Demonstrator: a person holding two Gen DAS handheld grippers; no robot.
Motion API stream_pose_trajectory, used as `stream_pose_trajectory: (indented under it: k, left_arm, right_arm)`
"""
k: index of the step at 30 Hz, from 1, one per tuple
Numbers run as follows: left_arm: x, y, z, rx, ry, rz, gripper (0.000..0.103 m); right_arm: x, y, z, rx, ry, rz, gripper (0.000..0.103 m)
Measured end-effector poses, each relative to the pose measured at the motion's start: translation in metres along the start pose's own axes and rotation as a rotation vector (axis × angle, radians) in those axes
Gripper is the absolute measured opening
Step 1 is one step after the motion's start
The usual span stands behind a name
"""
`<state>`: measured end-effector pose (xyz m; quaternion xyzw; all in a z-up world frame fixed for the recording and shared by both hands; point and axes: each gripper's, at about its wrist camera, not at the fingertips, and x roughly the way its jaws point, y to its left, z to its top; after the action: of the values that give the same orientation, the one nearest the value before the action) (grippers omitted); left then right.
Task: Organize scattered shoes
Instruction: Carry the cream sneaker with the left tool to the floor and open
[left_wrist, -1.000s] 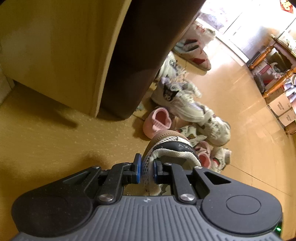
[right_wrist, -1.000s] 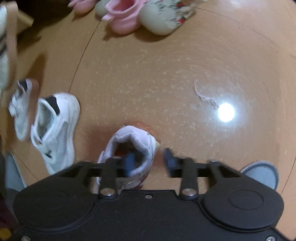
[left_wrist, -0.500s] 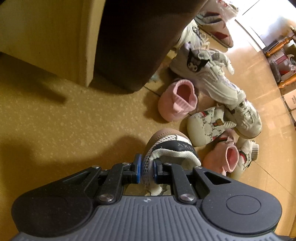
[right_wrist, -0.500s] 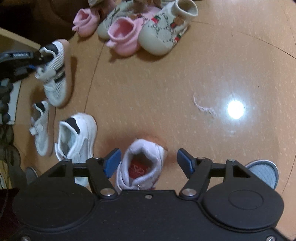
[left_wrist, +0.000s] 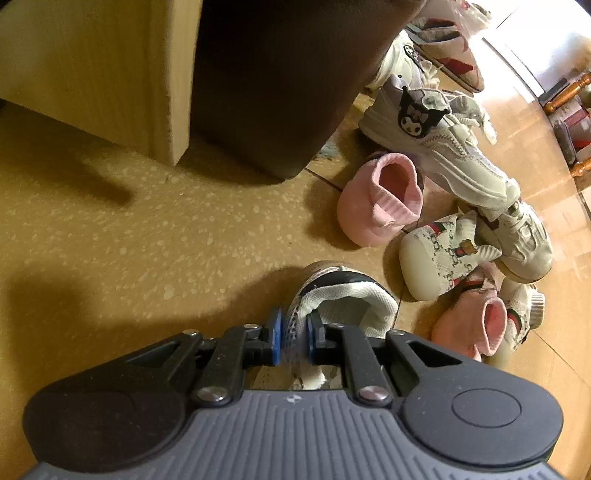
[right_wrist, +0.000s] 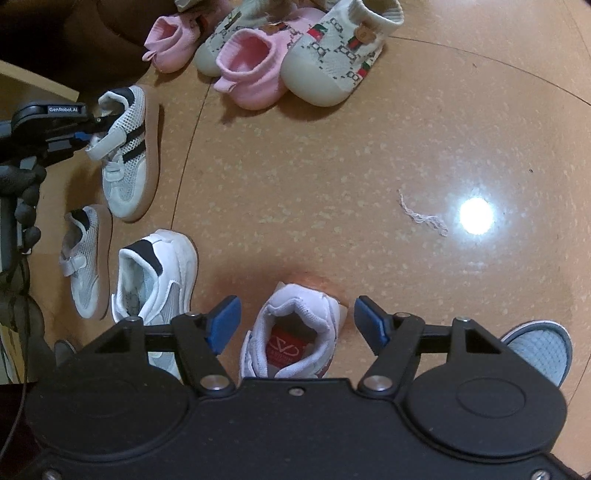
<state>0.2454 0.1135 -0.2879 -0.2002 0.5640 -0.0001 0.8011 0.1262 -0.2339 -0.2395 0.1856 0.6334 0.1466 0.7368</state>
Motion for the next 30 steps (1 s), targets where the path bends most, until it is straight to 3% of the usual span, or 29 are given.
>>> stream_pose_trajectory:
  k: [4,8,16,21,27,30]
  left_arm:
    - [-0.01,-0.001,0.004,0.022,-0.015,-0.004,0.02]
    - [-0.019,-0.002,0.007,0.043,-0.029,-0.007,0.057]
    - [-0.076,0.0,0.005,0.085,-0.082,-0.017,0.057]
    - [-0.112,-0.001,-0.008,0.136,-0.122,0.02,0.057]
    - [-0.102,-0.004,-0.04,0.238,-0.104,0.048,0.057]
    - [-0.076,0.001,-0.047,0.163,-0.092,0.029,0.057]
  right_arm:
    - [0.001,0.0,0.002,0.007,-0.006,0.004,0.072]
    - [0.0,0.0,0.005,0.017,-0.017,0.012,0.073]
    - [-0.008,0.012,0.014,0.017,-0.055,0.036,0.073]
    - [-0.017,0.026,0.018,0.001,-0.082,0.048,0.074]
    - [-0.025,0.036,0.012,-0.002,-0.104,0.06,0.075]
    - [-0.023,0.04,0.007,-0.028,-0.098,0.06,0.076]
